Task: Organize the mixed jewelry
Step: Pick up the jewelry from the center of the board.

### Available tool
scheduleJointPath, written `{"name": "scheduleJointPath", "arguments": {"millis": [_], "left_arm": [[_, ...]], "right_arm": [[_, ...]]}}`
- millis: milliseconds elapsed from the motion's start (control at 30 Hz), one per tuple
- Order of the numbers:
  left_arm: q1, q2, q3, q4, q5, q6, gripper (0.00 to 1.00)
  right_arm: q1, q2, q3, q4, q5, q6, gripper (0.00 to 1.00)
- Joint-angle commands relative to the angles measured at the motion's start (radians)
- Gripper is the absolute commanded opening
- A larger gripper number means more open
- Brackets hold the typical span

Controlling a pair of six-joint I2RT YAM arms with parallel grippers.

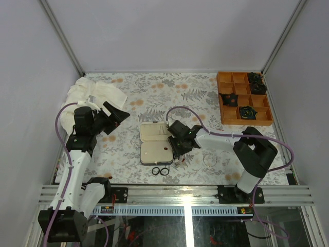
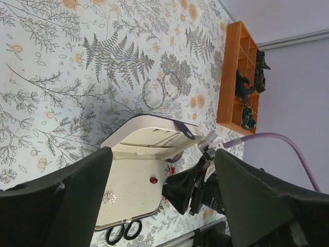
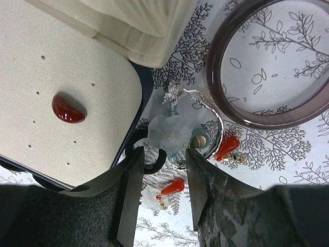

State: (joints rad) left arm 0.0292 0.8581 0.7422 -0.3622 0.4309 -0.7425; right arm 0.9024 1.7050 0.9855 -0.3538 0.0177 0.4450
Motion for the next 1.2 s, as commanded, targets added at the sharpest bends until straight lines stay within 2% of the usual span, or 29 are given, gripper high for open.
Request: {"name": "scheduleJointPath", "arguments": {"millis": [0,100,200,467,600,933,1167], "left_arm": [[0.008,-0.009,0.005,-0.004,0.027,0.019,0.81],[0.007,-0.009,0.004,-0.004,0.027,0.019,0.80],[0.009,-0.010,0.002,-0.004,0.028,0.019,0.80],[0.011,-0.009,0.000,-0.003,0.032,0.020,0.80],[0.012,-0.011,0.002,-0.004,0.033,0.020,0.80],[0.014,-0.015,0.013,-0.010,0.035,0.019,0.80],[0.015,-0.019,0.012,-0.007,0.036,0.016,0.80]], "right_arm": [[-0.014,0.040,0.054,0.005,0.037,0.003,0.45],[-0.021,0.065,0.066,0.011,0.029,0.001,0.43],[-0.023,0.067,0.071,0.018,0.025,0.001,0.36],[-0.030,0.029,0.067,0.012,0.044,-0.018,0.13],[-0.031,-0.020,0.051,0.012,0.057,-0.024,0.04],[-0.036,-0.165,0.023,-0.034,0.051,-0.061,0.04],[-0.091,-0.256,-0.005,-0.086,-0.002,-0.081,0.06]]}}
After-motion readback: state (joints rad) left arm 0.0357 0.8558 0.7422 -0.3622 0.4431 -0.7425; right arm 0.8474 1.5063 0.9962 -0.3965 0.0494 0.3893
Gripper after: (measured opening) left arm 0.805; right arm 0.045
